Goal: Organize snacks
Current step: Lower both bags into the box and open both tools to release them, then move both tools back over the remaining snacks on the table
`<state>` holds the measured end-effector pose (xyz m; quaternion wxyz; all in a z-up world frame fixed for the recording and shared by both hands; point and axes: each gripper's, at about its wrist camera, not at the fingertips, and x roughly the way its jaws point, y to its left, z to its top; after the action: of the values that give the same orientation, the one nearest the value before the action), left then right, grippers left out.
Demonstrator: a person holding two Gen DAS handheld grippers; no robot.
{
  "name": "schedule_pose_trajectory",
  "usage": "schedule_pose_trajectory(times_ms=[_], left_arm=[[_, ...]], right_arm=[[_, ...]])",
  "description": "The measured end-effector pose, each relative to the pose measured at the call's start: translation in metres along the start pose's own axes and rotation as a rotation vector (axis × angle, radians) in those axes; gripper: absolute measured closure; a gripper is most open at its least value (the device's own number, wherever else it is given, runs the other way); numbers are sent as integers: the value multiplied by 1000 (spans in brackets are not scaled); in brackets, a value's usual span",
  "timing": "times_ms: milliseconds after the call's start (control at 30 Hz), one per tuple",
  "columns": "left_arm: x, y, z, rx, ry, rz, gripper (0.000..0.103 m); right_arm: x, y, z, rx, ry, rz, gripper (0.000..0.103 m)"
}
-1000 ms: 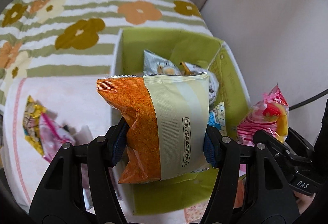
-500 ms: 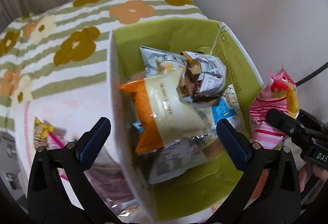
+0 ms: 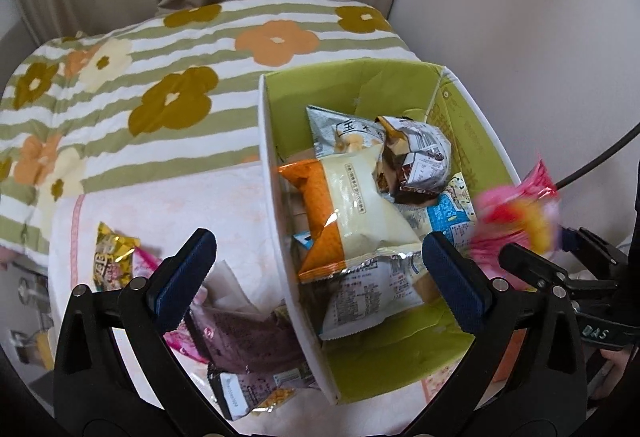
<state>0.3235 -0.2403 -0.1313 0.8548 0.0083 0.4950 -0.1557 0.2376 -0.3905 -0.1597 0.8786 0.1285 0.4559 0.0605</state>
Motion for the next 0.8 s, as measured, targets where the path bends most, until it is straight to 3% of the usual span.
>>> schedule_pose_trajectory(times_ms=[33, 67, 167, 533, 800], left_arm=[[-2, 1, -2, -6, -2, -1, 1], [-4, 3, -5, -15, -4, -2, 1], [-9, 6, -12, -35, -5, 0, 1], [-49, 20, -42, -137, -66, 20, 1], [-103, 65, -89, -283, -113, 155, 1]], right_arm=[[-3, 1, -1, -11, -24, 0, 2], [-5, 1, -2, -20, -39, 0, 1], [-13, 1, -5, -42, -81, -12, 1], [-30, 8, -11, -104, -47, 88, 1], [-36, 33, -17, -184, -70, 200, 1]])
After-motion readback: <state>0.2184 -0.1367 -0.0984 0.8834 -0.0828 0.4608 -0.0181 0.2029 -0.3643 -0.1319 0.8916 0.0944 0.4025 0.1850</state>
